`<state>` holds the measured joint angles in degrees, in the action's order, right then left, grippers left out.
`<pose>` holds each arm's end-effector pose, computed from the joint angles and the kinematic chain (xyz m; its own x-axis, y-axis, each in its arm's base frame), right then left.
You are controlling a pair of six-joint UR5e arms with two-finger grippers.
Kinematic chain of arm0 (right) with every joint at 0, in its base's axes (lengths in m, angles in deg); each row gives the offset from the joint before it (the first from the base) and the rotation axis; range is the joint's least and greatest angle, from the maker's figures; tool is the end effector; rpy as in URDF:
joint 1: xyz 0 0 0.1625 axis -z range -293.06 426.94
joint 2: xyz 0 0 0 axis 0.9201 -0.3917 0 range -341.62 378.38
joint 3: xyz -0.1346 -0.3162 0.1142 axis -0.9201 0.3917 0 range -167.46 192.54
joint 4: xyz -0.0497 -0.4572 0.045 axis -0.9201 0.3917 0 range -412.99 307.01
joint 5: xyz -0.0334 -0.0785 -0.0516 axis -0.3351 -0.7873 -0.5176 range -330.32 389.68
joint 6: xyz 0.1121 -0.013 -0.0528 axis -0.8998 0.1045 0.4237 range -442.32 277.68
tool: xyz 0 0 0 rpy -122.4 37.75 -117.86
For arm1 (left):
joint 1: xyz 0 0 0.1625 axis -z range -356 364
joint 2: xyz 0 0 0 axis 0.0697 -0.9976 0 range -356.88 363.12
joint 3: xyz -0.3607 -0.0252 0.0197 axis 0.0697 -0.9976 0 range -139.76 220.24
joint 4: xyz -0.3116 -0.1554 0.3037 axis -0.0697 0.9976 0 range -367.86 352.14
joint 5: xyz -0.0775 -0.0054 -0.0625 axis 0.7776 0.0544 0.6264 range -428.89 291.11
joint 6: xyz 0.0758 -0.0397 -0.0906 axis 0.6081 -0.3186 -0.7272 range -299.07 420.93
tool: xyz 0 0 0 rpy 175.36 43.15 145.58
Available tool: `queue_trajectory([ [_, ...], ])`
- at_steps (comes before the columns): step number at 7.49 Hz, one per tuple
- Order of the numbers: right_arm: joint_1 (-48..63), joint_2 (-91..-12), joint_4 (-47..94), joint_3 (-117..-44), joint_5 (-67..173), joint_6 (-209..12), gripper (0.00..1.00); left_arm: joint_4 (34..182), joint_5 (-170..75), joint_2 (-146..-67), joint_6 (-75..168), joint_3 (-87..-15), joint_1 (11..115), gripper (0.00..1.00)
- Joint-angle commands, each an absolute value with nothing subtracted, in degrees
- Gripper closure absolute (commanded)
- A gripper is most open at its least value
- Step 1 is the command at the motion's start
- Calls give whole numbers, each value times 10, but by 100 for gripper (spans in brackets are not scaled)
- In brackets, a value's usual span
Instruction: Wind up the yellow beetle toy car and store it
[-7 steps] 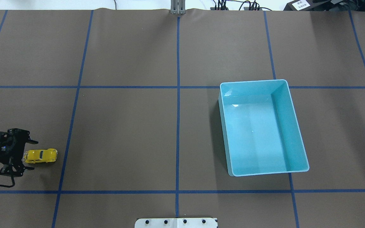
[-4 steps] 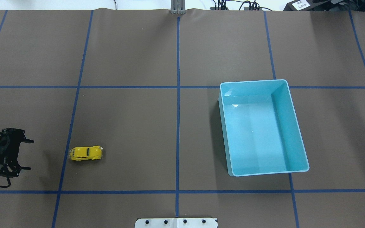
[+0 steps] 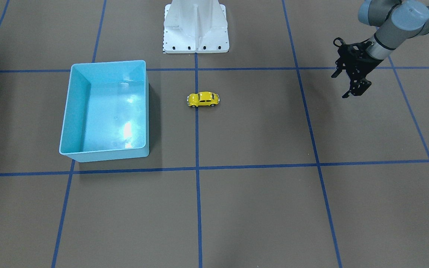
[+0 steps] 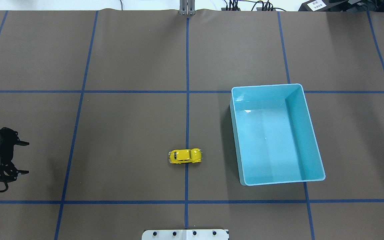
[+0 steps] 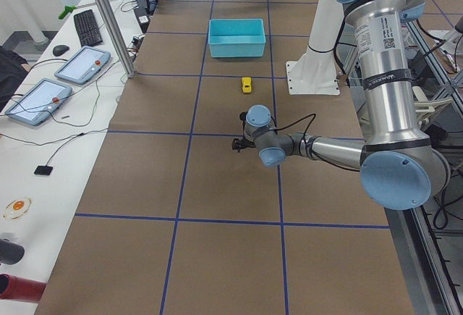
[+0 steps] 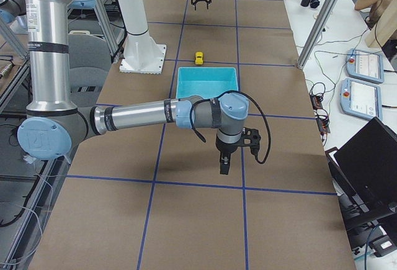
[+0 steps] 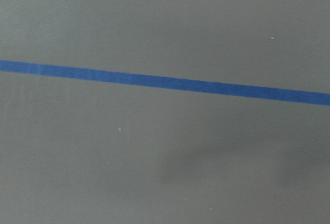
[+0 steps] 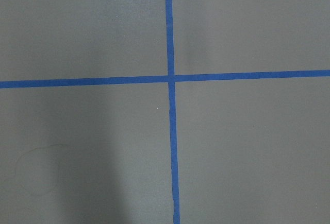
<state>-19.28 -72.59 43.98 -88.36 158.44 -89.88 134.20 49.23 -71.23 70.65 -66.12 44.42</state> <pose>0.0201 -0.5367 0.5402 0.7779 0.0481 0.6266 -0.0369 0.9988 -0.0309 0.3266 -0.3761 0.4929 0.2043 0.9679 -0.1466 -0.5023 0.2322 0.8329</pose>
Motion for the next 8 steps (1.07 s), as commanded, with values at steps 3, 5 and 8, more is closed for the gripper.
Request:
queue_trajectory([
  [3, -193, -727, 440, -884, 1587, -899, 0, 1314, 451, -659, 487, -721, 471, 0],
  [5, -193, -726, 440, -885, 1598, -899, 0, 1284, 456, -660, 393, -722, 564, 0],
  [8, -187, -711, 439, -896, 1599, -899, 0, 1094, 590, -708, 400, -700, 749, 0],
])
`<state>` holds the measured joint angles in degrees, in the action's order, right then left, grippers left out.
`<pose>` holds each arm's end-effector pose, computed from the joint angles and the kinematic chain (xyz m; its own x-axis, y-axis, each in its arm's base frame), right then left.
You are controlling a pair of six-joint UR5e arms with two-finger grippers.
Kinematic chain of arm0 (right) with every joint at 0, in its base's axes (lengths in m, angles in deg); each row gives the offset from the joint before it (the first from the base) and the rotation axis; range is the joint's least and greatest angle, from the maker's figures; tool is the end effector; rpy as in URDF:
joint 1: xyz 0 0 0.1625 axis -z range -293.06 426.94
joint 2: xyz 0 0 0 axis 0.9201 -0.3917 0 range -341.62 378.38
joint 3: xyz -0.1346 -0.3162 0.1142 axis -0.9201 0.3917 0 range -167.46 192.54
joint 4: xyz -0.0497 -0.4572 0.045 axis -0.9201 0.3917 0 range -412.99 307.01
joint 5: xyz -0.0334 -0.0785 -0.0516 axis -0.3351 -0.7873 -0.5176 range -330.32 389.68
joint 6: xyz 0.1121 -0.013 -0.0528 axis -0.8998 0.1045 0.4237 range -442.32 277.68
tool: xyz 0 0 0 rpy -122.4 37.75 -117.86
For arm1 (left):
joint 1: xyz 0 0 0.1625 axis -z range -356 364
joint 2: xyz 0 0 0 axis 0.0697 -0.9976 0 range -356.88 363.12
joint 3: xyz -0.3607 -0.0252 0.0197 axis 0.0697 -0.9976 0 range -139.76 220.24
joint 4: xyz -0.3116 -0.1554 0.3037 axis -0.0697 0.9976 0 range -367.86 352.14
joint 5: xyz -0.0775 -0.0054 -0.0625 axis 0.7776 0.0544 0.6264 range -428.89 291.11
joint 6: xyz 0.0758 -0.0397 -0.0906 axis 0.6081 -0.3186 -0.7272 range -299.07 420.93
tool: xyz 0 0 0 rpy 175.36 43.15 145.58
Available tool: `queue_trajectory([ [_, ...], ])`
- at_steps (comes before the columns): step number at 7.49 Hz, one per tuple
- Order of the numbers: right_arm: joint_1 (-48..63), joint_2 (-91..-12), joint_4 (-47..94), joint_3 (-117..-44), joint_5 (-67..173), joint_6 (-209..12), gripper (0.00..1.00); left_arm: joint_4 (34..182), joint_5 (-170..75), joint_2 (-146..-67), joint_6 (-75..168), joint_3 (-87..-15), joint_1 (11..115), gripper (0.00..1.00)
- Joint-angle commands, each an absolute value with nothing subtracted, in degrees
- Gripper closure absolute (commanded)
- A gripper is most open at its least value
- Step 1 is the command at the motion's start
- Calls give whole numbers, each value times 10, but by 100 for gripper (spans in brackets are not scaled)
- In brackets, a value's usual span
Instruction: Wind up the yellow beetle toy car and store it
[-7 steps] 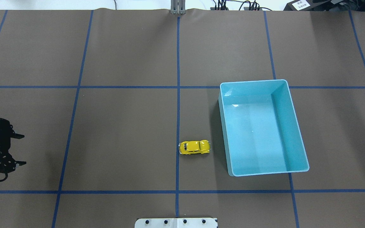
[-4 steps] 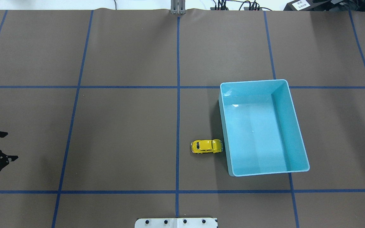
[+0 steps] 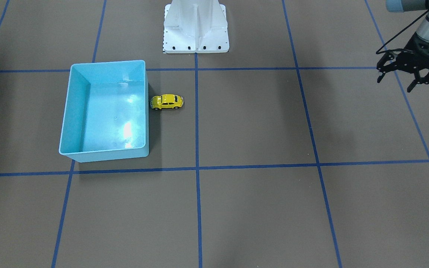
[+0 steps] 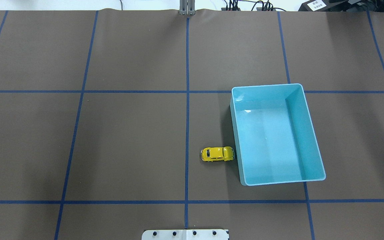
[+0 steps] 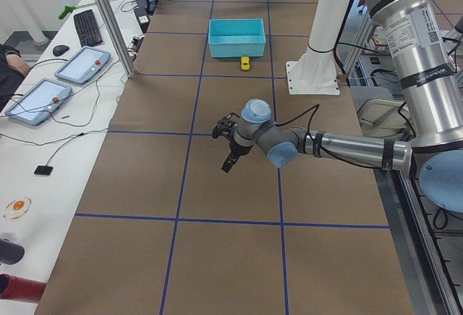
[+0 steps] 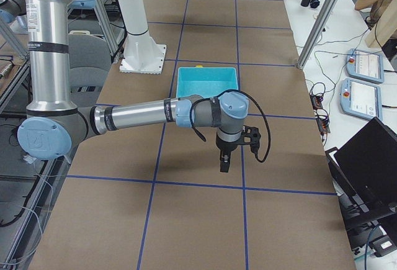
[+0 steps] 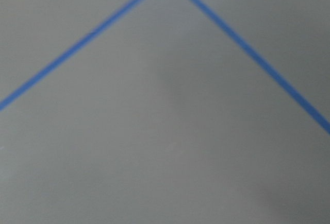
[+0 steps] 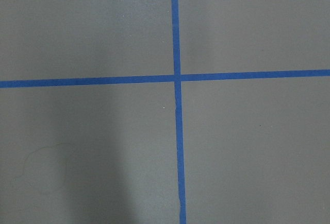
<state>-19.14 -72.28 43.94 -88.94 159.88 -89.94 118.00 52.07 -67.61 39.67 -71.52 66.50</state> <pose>0.0162 -0.5387 0.5297 0.7614 0.0369 0.6473 -0.0331 0.9993 -0.0180 0.1542 -0.4462 0.5072 0.7029 0.3806 -0.6009 -0.1151 0.8945 0.4320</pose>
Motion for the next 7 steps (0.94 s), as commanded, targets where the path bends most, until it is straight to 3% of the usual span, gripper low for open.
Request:
queue_trajectory([
  [1, -172, -684, 440, -896, 1600, -894, 0, 1047, 644, -737, 400, -678, 797, 0],
  [4, -89, -654, 440, -963, 1599, -895, 0, 921, 652, -793, 402, -643, 846, 0],
  [7, 24, -545, 445, -982, 1578, -896, 0, 766, 651, -867, 418, -629, 871, 0],
])
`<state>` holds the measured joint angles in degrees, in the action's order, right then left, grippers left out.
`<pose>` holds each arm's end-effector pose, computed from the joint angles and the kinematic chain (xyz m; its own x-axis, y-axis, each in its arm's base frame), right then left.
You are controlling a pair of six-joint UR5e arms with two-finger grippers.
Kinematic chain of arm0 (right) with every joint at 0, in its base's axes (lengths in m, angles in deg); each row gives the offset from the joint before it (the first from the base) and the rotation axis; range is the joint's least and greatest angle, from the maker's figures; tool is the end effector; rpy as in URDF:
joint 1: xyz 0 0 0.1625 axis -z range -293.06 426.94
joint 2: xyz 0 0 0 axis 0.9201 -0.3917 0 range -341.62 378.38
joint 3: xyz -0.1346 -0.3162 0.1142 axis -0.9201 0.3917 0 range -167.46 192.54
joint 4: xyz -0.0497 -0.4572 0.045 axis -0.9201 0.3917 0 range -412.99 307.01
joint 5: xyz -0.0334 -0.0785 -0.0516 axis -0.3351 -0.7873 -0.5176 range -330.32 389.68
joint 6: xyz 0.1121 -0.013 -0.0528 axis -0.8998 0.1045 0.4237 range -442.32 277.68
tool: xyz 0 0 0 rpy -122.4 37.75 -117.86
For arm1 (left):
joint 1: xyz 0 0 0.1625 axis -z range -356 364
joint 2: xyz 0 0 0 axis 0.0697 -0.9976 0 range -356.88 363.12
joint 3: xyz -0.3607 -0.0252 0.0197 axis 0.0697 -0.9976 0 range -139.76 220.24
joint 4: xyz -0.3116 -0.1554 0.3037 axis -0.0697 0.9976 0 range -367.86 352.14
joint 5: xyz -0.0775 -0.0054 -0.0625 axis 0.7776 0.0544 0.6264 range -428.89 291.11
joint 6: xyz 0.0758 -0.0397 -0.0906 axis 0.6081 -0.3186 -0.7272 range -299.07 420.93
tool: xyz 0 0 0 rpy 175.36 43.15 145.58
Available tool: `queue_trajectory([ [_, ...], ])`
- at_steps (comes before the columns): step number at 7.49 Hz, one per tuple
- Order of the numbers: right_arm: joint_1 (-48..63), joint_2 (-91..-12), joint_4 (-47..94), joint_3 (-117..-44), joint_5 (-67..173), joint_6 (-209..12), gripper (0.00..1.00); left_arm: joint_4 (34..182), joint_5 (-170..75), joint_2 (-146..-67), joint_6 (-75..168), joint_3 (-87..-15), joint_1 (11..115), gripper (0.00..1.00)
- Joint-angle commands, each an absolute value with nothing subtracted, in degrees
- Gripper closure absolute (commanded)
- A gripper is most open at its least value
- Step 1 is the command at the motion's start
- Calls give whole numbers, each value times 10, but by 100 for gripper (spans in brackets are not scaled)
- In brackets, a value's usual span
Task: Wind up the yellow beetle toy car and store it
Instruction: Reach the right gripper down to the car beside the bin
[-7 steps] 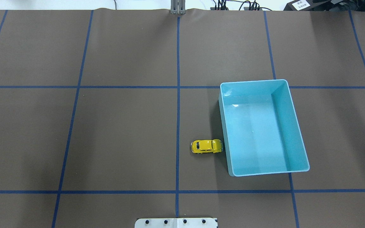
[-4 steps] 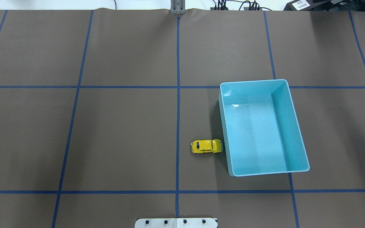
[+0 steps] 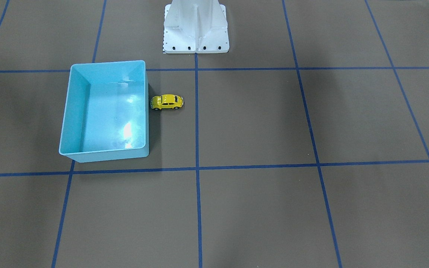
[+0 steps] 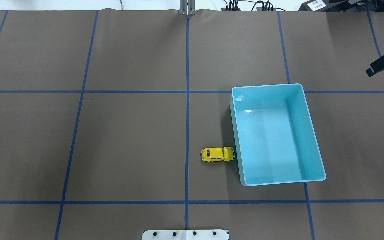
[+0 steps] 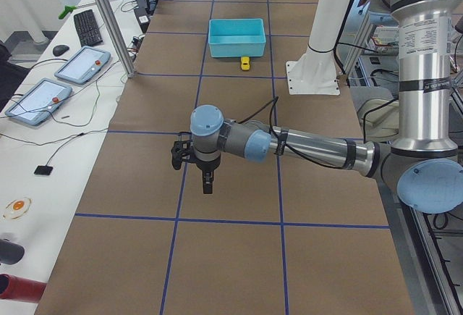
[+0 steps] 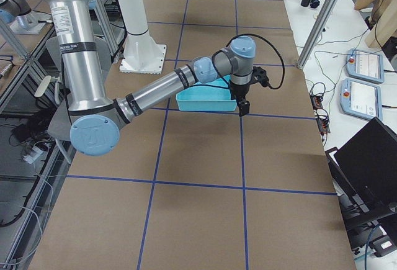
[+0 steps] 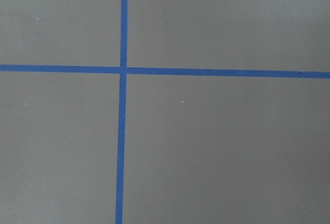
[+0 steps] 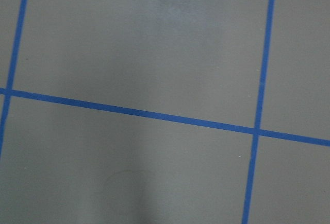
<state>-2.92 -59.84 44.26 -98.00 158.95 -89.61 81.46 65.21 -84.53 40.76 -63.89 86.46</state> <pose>-0.1482 -0.5624 0.3256 0.6689 -0.4063 0.6224 0.2288 0.9093 0.3477 0.0238 -0.5348 0.5027 0.6962 -0.1223 -0.7074 0.1186 0.9914 -0.0547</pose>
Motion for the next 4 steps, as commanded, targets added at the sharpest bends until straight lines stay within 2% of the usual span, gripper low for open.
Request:
queue_trajectory([
  [1, 46, -534, 444, -996, 1577, -894, 0, 765, 653, -867, 454, -604, 881, 0],
  [3, 105, -505, 447, -1002, 1574, -889, 0, 773, 658, -865, 477, -555, 902, 0],
  [4, 105, -511, 447, -1054, 1575, -876, 0, 790, 658, -867, 476, -550, 903, 0],
])
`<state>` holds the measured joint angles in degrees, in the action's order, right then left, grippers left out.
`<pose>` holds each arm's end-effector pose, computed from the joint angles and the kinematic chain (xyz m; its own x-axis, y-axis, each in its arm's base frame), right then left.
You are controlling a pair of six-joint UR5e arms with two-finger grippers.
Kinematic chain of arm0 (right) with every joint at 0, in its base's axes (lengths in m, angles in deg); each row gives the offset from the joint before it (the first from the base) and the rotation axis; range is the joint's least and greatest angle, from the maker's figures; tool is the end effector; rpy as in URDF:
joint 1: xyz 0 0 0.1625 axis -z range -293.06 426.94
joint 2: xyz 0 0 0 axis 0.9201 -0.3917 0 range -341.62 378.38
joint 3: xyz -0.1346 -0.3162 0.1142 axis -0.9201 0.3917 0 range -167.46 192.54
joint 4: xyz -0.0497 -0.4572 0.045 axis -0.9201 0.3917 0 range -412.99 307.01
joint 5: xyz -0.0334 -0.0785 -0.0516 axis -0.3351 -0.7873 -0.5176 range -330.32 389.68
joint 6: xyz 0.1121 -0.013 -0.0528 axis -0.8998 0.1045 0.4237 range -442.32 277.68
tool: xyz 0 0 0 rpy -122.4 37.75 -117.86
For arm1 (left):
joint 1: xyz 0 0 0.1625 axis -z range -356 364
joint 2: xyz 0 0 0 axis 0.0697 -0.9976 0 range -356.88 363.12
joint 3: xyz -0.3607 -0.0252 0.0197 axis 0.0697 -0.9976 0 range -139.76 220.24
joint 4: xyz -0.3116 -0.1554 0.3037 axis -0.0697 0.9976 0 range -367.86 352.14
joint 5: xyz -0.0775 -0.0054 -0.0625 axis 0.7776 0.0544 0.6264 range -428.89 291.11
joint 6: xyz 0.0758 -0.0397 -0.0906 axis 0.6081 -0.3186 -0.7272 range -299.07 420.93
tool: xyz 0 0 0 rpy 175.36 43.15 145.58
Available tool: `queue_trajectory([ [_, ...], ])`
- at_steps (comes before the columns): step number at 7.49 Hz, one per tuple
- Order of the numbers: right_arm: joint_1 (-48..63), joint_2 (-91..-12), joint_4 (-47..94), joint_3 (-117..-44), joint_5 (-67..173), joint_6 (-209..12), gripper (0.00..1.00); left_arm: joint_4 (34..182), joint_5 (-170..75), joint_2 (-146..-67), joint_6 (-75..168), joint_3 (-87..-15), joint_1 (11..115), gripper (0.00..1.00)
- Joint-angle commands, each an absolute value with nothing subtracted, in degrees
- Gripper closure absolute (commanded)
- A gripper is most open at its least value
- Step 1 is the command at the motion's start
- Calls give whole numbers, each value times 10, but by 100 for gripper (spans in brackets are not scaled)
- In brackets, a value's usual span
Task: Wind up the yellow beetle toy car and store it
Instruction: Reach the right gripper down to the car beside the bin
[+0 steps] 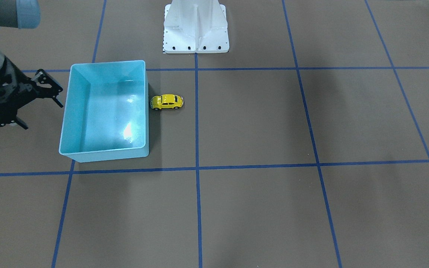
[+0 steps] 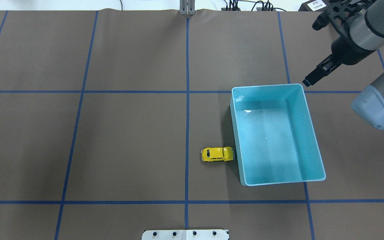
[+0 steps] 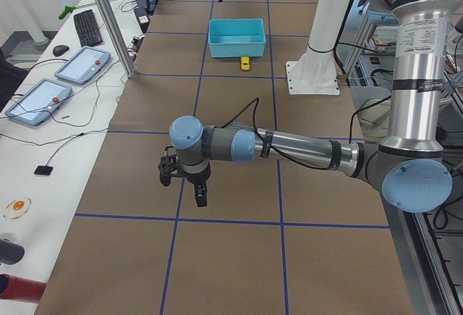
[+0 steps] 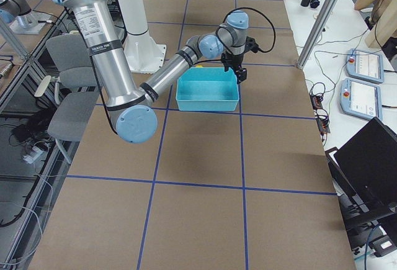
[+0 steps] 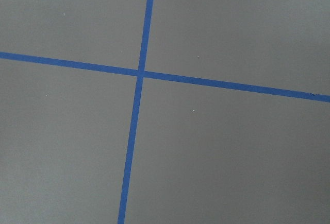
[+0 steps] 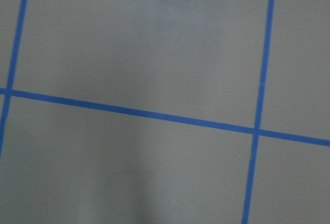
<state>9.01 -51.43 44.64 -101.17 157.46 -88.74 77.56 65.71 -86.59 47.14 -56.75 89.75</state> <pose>-0.2609 -0.5238 0.2160 0.5222 -0.6458 0.5569 0.3719 0.7602 0.5328 -0.0056 -0.5423 0.5581 0.7054 -0.1611 -0.6903 0.0969 0.9866 -0.1313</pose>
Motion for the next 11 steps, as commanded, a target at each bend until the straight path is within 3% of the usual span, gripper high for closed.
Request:
queue_trajectory([
  [1, 143, -505, 448, -1058, 1572, -866, 0, 792, 660, -867, 476, -553, 907, 0],
  [4, 226, -496, 447, -1090, 1553, -809, 0, 790, 660, -864, 475, -554, 915, 0],
  [8, 331, -399, 448, -1017, 1433, -733, 1, 787, 689, -878, 428, -543, 914, 0],
  [11, 435, -407, 447, -1003, 1337, -732, 1, 785, 689, -872, 390, -553, 915, 0],
])
